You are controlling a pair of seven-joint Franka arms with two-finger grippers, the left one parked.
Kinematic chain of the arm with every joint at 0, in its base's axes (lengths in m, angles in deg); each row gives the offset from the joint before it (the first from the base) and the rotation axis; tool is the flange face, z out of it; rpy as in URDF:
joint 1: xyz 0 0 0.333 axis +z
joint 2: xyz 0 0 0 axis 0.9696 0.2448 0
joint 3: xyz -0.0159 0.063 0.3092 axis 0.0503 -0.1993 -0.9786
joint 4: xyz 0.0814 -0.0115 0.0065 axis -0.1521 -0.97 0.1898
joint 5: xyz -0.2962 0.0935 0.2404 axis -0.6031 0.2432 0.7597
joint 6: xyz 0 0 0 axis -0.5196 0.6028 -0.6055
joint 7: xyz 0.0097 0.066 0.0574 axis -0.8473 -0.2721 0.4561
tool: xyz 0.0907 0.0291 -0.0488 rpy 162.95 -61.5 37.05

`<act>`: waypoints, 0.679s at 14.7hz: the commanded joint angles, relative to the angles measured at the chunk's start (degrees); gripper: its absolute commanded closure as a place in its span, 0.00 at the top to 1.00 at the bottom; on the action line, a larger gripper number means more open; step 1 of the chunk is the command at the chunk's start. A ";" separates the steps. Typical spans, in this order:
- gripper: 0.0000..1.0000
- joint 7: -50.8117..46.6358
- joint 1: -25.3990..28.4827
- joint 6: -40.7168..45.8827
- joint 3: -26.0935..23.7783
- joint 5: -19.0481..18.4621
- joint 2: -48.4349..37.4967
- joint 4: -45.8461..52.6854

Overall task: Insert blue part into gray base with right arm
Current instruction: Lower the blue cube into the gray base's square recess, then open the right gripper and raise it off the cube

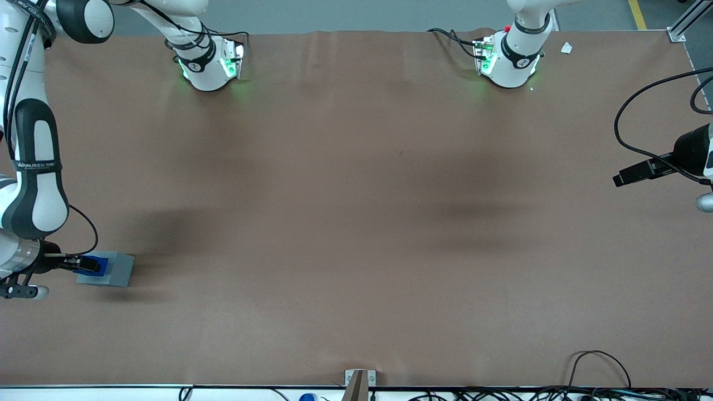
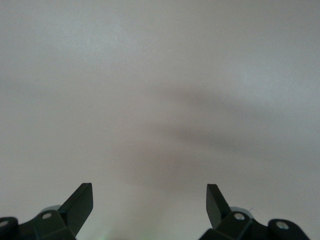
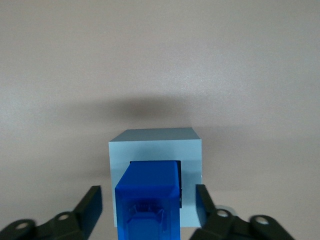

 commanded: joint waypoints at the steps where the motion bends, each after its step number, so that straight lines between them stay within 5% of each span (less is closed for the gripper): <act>1: 1.00 0.23 -0.74 -0.22 -0.93 0.92 -0.61 -0.45; 5: 1.00 0.41 -0.74 0.48 -0.93 0.92 -1.58 -0.45; 10: 1.00 0.06 -0.13 12.77 -0.76 0.75 -9.47 -0.19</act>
